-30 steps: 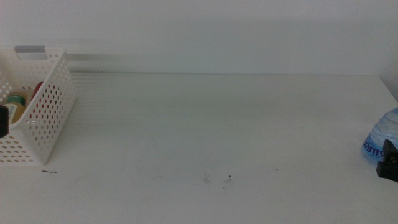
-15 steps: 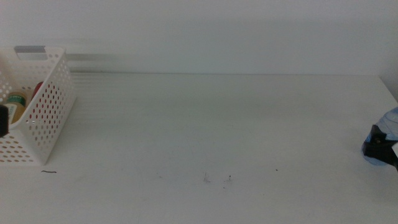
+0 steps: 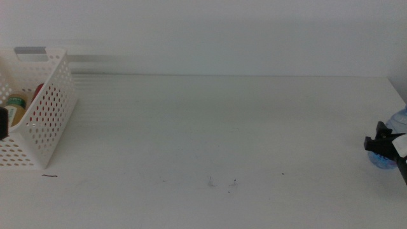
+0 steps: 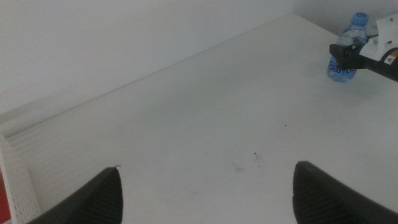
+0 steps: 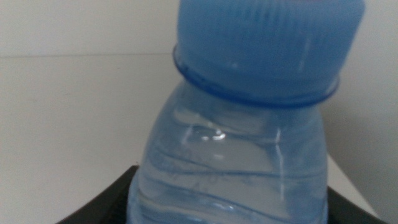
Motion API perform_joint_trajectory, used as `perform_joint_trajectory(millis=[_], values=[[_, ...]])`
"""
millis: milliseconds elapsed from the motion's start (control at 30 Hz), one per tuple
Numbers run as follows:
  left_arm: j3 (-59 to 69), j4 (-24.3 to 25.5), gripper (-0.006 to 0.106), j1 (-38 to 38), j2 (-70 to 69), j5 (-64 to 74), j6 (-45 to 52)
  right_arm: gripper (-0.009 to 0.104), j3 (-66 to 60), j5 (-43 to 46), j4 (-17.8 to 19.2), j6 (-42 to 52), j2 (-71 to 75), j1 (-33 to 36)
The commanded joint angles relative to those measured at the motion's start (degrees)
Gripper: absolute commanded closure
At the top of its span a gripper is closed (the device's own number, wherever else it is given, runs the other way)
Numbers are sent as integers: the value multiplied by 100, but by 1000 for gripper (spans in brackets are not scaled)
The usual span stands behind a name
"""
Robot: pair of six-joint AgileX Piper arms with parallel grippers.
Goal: Use arms to grab the bottles and put them into the dustbin to the left of the table.
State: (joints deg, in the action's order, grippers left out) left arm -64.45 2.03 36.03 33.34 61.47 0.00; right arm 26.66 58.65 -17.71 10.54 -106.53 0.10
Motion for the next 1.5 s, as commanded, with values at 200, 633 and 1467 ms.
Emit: perform_joint_trajectory(millis=[200, 633, 1467], values=[[-20, 8, 7, -6, 2, -56, 0, 96, 1231, -1476, 984, -59, 963, 1553], [-20, 8, 7, -6, 2, -67, 0, 97, 4867, -3471, 2335, -955, -1134, 3669], [-20, 8, 7, -6, 2, -67, 0, 4, 4742, -4573, 2363, -1358, -1177, 3872]])
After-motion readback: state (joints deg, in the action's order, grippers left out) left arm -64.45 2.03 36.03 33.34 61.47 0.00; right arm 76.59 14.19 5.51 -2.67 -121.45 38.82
